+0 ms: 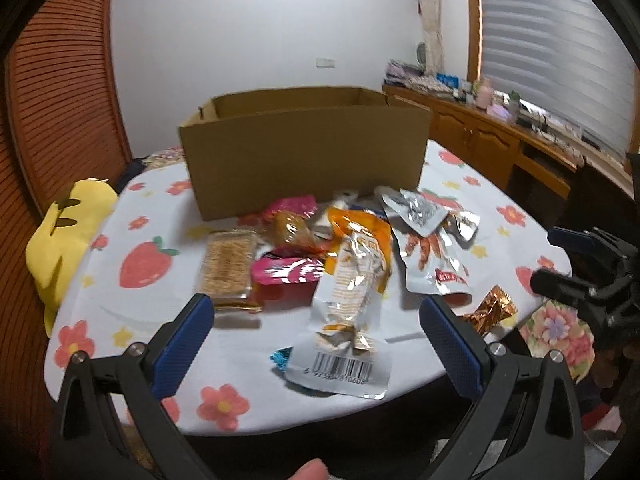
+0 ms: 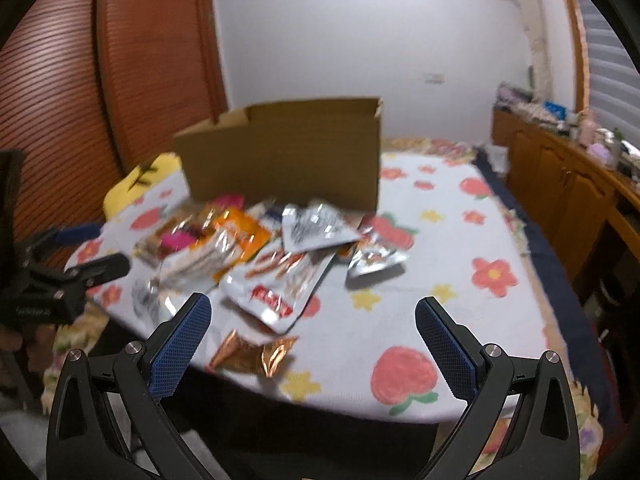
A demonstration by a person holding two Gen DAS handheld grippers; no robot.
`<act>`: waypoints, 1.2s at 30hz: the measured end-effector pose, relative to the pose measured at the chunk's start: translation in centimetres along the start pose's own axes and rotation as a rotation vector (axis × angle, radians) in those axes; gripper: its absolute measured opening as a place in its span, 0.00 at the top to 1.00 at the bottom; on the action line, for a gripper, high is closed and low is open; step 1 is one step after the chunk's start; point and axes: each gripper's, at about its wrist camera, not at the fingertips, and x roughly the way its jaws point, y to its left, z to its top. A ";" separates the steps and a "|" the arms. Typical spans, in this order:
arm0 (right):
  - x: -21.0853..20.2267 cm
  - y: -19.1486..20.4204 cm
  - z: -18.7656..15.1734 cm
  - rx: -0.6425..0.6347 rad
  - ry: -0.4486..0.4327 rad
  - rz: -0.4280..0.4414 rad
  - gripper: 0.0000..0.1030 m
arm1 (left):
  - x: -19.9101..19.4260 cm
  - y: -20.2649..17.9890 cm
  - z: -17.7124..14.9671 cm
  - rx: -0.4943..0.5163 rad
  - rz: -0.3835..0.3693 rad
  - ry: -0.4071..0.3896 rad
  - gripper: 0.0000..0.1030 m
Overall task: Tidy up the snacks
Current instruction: 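Lower the right gripper onto the copper candy while the left gripper grasps the orange sausage bag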
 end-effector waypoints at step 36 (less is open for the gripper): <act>7.3 1.9 -1.4 -0.218 0.197 0.115 0.22 | 7.3 0.4 0.7 0.028 -0.145 0.142 0.09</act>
